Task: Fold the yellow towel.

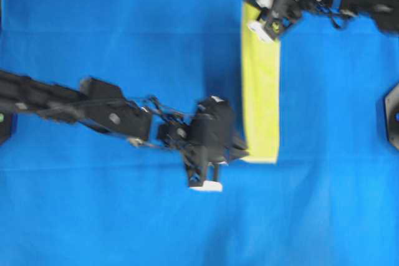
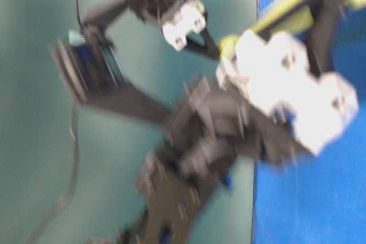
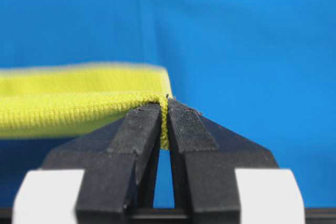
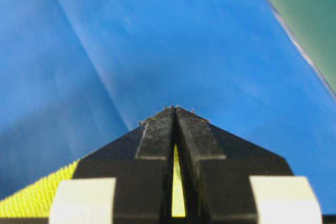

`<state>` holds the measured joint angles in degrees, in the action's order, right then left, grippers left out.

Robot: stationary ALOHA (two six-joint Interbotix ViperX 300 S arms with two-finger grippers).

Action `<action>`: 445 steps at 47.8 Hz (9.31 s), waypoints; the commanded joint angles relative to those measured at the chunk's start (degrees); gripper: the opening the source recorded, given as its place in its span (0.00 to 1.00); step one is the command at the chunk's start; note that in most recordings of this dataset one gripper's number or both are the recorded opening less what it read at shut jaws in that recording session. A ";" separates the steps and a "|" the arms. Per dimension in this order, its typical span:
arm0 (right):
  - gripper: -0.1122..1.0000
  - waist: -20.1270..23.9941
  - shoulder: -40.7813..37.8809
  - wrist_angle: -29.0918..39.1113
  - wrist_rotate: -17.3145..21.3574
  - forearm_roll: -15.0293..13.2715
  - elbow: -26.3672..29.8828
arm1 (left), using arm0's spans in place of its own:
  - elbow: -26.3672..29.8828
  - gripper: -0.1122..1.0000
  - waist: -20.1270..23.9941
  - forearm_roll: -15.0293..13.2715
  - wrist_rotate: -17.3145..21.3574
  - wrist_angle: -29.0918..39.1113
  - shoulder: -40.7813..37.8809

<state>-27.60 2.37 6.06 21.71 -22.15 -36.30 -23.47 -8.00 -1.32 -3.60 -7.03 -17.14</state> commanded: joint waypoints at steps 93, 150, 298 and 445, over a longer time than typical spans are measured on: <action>0.63 7.91 28.04 -11.25 1.41 0.26 -16.26 | -35.24 0.70 5.80 0.00 5.27 -0.97 53.70; 0.63 -0.79 10.90 -5.80 0.35 0.88 -12.74 | -24.08 0.70 25.40 0.00 5.45 -12.04 23.47; 0.14 18.90 4.04 -5.98 1.41 2.02 -12.74 | -20.65 0.15 11.07 0.00 9.14 -9.05 9.67; 0.56 17.84 59.06 -16.61 3.08 2.72 -44.03 | -57.92 0.59 7.82 0.00 6.06 -3.25 80.95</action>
<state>-9.67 62.05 -10.20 24.70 -19.60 -81.04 -82.00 -0.44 -1.32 2.55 -10.02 64.25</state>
